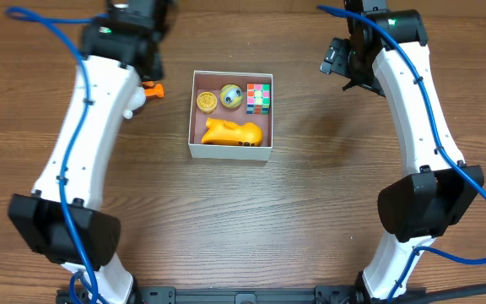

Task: Pack container
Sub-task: 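Move the left gripper left toward the white duck toy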

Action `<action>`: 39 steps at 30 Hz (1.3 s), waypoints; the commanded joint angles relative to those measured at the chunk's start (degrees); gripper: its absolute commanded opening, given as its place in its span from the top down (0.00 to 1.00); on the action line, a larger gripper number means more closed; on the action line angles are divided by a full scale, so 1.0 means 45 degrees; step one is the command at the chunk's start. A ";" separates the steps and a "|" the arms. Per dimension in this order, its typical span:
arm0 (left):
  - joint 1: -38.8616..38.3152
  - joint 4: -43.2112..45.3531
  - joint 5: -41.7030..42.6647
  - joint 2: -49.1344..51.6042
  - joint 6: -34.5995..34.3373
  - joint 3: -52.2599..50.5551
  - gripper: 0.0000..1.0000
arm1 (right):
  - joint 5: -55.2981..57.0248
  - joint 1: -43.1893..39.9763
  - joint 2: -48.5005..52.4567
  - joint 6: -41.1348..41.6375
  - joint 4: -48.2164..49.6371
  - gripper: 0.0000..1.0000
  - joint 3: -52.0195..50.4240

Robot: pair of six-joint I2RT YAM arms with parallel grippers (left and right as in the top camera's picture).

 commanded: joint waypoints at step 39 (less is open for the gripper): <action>0.2375 0.2890 0.4138 0.5479 0.4124 0.0024 0.34 | 0.0034 0.0024 -0.0034 0.0112 0.0068 0.00 0.0345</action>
